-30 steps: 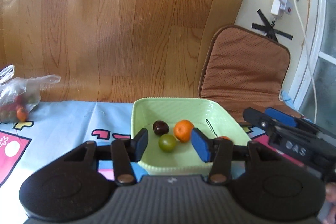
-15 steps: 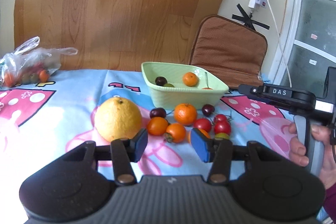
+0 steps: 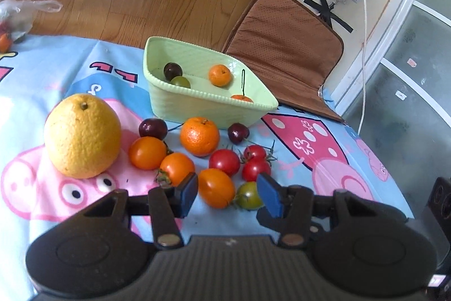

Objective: Organize fruits
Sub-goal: 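Return the left tool to the fruit and approach an orange cherry tomato, then grasp the orange cherry tomato with the left tool and lift it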

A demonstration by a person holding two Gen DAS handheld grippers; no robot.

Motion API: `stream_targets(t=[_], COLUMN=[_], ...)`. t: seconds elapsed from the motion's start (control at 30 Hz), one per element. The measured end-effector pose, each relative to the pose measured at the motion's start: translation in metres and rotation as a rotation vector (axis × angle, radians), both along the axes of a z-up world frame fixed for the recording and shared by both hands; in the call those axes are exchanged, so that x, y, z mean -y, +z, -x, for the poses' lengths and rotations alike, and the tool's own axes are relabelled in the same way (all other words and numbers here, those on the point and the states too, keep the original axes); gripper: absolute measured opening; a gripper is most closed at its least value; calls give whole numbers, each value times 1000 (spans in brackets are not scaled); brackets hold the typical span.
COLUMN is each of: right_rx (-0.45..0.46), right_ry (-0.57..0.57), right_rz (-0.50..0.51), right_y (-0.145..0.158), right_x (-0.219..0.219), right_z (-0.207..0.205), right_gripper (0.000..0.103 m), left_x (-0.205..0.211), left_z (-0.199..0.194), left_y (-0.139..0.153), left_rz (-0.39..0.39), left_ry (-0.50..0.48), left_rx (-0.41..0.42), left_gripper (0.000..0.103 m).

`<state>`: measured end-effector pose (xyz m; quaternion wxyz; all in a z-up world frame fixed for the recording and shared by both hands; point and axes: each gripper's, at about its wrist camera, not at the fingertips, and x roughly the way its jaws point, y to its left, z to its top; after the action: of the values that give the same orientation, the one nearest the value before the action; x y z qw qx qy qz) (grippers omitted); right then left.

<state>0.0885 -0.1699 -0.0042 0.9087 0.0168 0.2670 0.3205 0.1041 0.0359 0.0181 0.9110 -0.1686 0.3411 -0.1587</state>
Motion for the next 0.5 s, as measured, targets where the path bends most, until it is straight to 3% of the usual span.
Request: stream_targets(t=[0.27, 0.3, 0.33, 0.43, 0.5], right_rx=[-16, -16, -13, -1, 20], right_ry=[15, 15, 13, 19, 9], right_rz=[78, 81, 89, 101, 113], right_y=[-4, -4, -4, -4, -4], right_x=[-18, -20, -20, -19, -15], right_z=[-8, -9, -9, -3, 7], right_gripper=[39, 37, 28, 28, 28], left_x=[11, 11, 11, 13, 14], left_z=[-16, -15, -13, -3, 10], left_y=[-11, -12, -11, -8, -8], left_rz=[-7, -2, 0, -27, -49], left_ry=[18, 25, 26, 28, 20], left_rx=[-20, -18, -14, -5, 18], left_gripper=[48, 45, 41, 29, 29])
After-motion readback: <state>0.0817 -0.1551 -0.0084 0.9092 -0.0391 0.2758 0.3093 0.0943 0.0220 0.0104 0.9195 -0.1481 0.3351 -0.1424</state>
